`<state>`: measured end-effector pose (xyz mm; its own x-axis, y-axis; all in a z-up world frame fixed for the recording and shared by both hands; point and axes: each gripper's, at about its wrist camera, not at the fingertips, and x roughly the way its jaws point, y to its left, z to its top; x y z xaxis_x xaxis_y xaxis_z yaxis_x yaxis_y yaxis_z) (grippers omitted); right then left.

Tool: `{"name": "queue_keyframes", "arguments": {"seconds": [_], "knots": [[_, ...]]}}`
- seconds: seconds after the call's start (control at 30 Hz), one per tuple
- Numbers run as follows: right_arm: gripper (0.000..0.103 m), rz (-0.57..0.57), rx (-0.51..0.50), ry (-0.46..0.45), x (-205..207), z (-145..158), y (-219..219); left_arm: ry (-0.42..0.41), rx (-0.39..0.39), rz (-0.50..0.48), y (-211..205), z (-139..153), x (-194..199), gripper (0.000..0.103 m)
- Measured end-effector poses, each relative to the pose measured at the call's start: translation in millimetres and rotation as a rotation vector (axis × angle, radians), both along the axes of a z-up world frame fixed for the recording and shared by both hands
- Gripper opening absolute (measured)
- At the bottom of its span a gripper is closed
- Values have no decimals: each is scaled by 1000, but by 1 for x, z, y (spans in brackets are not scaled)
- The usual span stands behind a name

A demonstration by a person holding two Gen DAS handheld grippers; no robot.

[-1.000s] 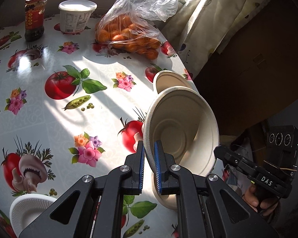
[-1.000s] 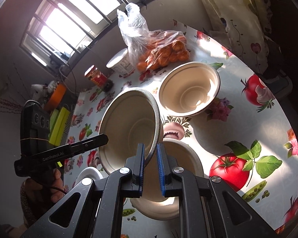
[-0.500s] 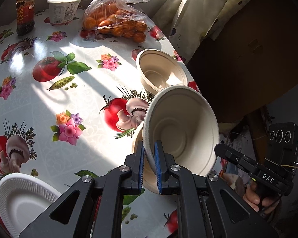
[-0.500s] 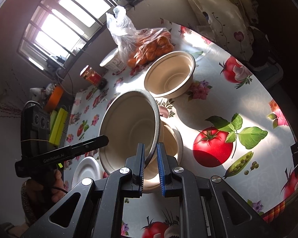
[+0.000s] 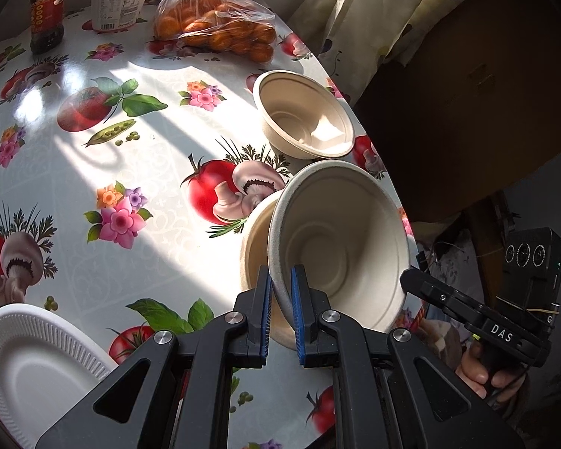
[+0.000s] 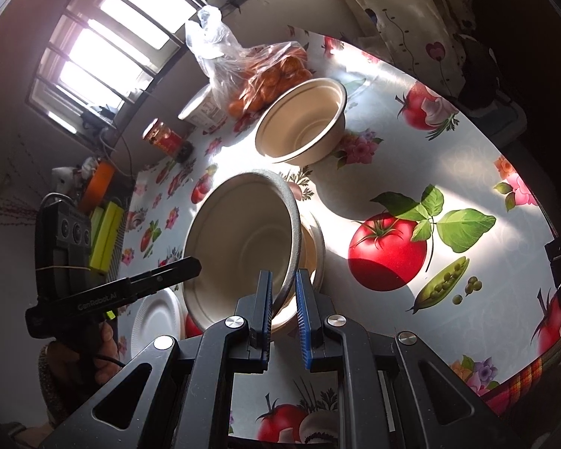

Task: Organize plates and bowls

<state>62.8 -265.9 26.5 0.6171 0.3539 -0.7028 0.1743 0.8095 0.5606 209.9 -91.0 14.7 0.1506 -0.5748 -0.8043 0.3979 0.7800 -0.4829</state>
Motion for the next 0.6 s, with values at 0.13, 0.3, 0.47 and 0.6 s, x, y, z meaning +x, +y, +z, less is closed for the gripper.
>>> {"name": "queue_keyframes", "arguments": {"seconds": [0.13, 0.3, 0.47, 0.6], "knots": [[13, 2, 1, 10, 0, -4, 0, -3, 14, -2, -2, -3, -2, 10], [14, 4, 2, 19, -1, -9, 0, 5, 18, 3, -1, -6, -4, 10], [14, 5, 2, 27, 0, -11, 0, 9, 29, -1, -2, -9, -5, 10], [14, 7, -2, 32, 1, -14, 1, 13, 35, 2, -2, -11, -4, 10]]}}
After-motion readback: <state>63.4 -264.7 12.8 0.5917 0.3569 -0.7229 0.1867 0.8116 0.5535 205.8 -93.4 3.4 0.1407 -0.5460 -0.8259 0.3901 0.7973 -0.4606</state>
